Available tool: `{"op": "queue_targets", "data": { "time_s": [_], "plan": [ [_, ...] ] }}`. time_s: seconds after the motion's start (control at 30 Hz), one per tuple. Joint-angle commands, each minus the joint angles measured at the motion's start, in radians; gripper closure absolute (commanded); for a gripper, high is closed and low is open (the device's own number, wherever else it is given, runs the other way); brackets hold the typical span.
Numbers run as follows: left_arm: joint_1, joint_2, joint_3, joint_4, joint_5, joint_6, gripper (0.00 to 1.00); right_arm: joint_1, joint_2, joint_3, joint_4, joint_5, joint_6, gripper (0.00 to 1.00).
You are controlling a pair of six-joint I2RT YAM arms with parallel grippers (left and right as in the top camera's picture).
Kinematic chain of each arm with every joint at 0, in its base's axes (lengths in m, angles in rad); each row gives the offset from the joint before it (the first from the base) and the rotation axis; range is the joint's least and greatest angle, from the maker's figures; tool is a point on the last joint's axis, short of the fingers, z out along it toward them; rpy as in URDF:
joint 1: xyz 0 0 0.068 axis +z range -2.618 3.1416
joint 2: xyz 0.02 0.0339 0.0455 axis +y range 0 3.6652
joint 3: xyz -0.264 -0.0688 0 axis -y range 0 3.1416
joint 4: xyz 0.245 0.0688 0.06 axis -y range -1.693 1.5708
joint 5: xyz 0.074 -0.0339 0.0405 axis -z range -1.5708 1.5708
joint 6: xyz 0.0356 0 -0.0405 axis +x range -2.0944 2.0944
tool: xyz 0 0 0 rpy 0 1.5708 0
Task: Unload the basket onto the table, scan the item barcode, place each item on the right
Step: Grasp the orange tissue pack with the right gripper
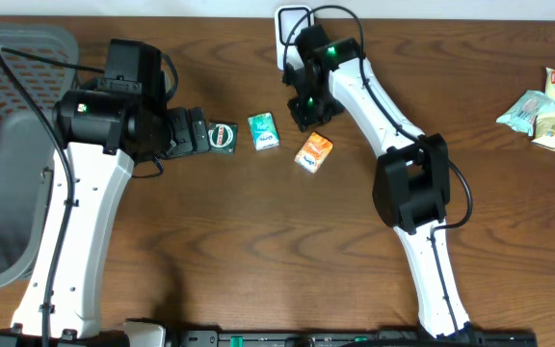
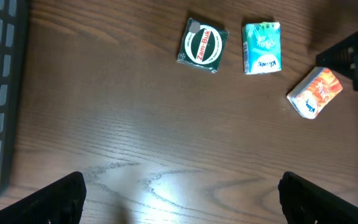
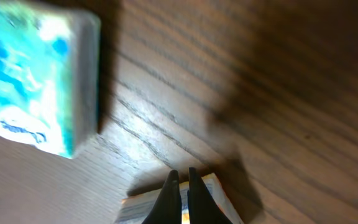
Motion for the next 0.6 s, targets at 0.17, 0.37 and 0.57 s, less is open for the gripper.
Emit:
{"op": "queue_targets", "data": {
  "time_s": [0.17, 0.37, 0.57],
  "plan": [
    [0.002, 0.000, 0.003, 0.000, -0.006, 0.003, 0.02, -0.011, -0.007, -0.096, -0.159, 0.216, 0.028, 0.99],
    [0.002, 0.000, 0.003, 0.000, -0.006, 0.003, 0.02, -0.021, -0.044, -0.056, -0.443, 0.162, 0.117, 0.99],
    [0.002, 0.000, 0.003, 0.000, -0.006, 0.003, 0.02, 0.003, -0.098, -0.057, -0.445, 0.133, 0.089, 0.92]
  ]
}}
